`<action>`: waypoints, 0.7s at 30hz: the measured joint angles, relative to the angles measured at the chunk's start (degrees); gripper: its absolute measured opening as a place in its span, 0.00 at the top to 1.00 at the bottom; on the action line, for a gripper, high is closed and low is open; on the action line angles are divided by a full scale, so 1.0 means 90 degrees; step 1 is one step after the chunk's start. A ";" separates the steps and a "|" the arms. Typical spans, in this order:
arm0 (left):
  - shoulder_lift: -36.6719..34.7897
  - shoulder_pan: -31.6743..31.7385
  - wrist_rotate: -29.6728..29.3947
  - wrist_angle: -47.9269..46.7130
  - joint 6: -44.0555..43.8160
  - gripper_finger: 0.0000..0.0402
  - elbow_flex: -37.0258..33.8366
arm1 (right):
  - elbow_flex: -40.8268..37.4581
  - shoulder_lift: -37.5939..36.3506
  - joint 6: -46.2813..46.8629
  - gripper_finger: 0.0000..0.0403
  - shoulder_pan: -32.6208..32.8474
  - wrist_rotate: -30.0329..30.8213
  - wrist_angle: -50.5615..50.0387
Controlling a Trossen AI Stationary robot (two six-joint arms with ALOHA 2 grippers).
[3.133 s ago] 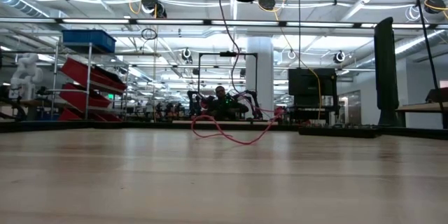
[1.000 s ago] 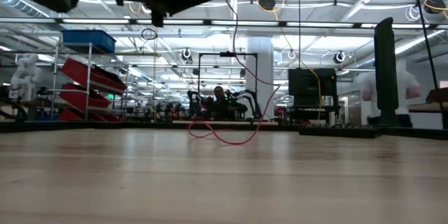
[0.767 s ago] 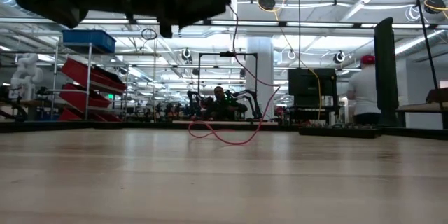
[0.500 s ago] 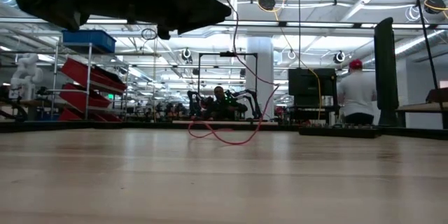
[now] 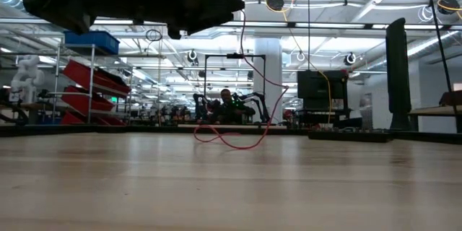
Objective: Coil cords
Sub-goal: Coil the red wire into the spool
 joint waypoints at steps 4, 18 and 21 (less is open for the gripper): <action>0.0000 0.0212 -0.0013 -0.0229 -0.0163 0.45 0.0000 | 0.0000 0.0000 -0.0026 1.00 0.0000 0.0000 0.0000; -0.0005 0.0487 0.0415 -0.0822 -0.0507 0.59 0.0168 | 0.0000 0.0002 -0.0070 1.00 0.0000 0.0000 0.0114; -0.0005 0.0483 0.0501 -0.0946 -0.0506 0.60 0.0270 | 0.0000 0.0002 -0.0071 1.00 0.0000 0.0000 0.0129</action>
